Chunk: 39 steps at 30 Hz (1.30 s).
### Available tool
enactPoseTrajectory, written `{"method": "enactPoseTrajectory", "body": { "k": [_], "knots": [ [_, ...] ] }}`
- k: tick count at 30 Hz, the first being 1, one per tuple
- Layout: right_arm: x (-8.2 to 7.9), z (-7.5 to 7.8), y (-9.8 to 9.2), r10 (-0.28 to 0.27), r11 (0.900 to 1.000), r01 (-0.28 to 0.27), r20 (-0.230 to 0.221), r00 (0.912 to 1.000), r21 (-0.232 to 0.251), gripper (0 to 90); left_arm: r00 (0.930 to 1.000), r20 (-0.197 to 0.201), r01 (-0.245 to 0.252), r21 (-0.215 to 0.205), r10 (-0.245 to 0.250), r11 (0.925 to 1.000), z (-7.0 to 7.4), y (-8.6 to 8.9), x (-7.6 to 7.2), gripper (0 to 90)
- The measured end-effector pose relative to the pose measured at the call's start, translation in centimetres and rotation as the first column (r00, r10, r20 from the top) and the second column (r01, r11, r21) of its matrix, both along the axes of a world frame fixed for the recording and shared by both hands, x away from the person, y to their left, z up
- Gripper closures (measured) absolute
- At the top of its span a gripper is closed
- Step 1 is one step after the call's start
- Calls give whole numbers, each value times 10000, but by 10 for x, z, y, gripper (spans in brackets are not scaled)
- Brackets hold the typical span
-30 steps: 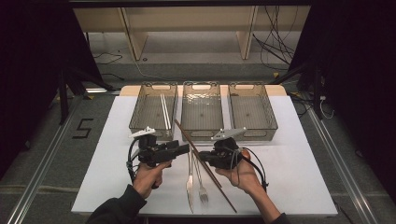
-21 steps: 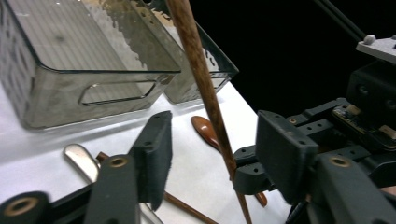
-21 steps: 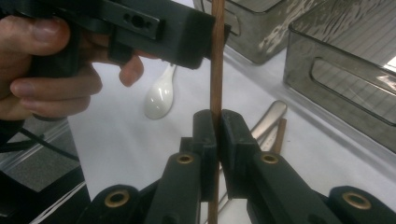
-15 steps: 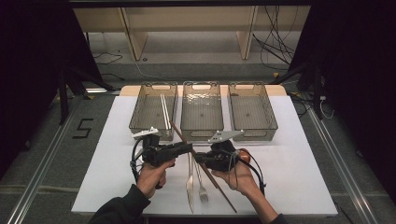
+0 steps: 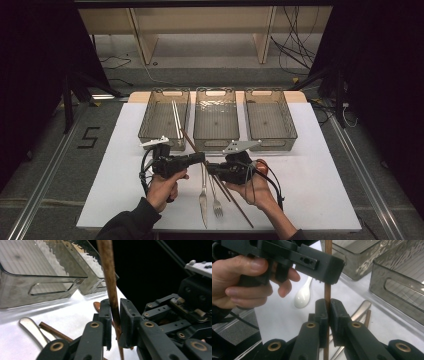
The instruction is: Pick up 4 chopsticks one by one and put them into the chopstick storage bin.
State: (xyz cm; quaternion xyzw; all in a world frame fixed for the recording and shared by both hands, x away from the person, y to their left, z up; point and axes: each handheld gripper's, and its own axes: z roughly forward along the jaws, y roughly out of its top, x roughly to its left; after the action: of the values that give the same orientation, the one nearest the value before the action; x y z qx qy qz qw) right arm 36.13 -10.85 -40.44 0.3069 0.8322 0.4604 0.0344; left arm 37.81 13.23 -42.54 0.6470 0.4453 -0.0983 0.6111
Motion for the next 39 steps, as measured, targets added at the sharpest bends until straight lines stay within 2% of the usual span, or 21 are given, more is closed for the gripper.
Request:
{"method": "enactPoseTrajectory", "body": {
  "k": [1,5,11,12,15,16,17,19,20,22,24,28,29,30,32,34,35,36,37,38,39],
  "knots": [
    [0,0,0,-5,10000,5,-2,10000,25,854,9998,-138,166,-278,-170,9995,-1,1,1,818],
    [0,0,0,11,10000,-11,-7,10000,47,839,9997,-157,199,-355,-205,9992,0,2,1,838],
    [4,5,-12,-131,9998,133,-221,9997,122,586,9995,132,-276,-496,283,9984,11,21,7,840],
    [5,6,-13,-153,9999,152,-319,9994,-45,553,9976,389,-550,-416,566,9976,20,30,9,840],
    [6,5,-18,-102,9997,93,-379,9992,-236,459,9941,663,-842,-334,863,9959,27,42,12,839],
    [6,4,-20,-164,9995,155,-340,9993,-274,436,9904,752,-1137,-301,1157,9931,32,54,16,838],
    [5,4,-21,-236,9992,227,-290,9993,-314,418,9904,752,-1137,-301,1157,9931,32,54,16,838],
    [6,2,-22,-276,9982,253,-425,9987,-535,372,9832,742,-1635,-463,1666,9855,36,71,21,837],
    [6,0,-22,-249,9968,206,-564,9981,-768,353,9832,742,-1635,-463,1666,9855,36,71,21,837],
    [6,-2,-20,-173,9925,95,-632,9978,-1219,337,9745,800,-2056,-574,2097,9770,41,87,25,836],
    [6,-4,-19,-173,9891,71,-683,9975,-1467,322,9716,836,-2171,-585,2215,9744,43,91,26,836],
    [6,-5,-19,-208,9848,65,-806,9965,-1737,299,9563,1095,-2657,-623,2712,9621,56,108,34,836],
    [6,-5,-19,-226,9835,82,-780,9967,-1810,296,9563,1095,-2657,-623,2712,9621,56,108,34,836],
    [6,-5,-19,-294,9824,148,-761,9967,-1861,291,9514,1159,-2810,-534,2854,9582,61,113,38,835],
    [7,-5,-21,-301,9828,160,-739,9968,-1838,289,9486,1191,-2893,-496,2933,9559,63,116,41,835],
    [7,-4,-22,-343,9829,215,-674,9971,-1830,284,9397,1166,-3181,-470,3215,9469,65,124,51,835],
    [8,-4,-23,-383,9826,253,-675,9970,-1839,279,9397,1166,-3181,-470,3215,9469,65,124,51,835],
    [8,-4,-24,-417,9826,287,-676,9968,-1837,272,9334,1044,-3391,-568,3434,9390,66,129,58,835],
    [9,-4,-24,-450,9821,320,-659,9968,-1856,266,9296,1054,-3497,-512,3532,9355,67,131,61,835],
    [9,-4,-25,-478,9817,350,-644,9968,-1874,264,9296,1054,-3497,-512,3532,9355,67,131,61,835],
    [9,-4,-25,-462,9817,340,-610,9971,-1871,263,9255,1051,-3602,-525,3639,9314,68,133,64,834]
  ]
}}
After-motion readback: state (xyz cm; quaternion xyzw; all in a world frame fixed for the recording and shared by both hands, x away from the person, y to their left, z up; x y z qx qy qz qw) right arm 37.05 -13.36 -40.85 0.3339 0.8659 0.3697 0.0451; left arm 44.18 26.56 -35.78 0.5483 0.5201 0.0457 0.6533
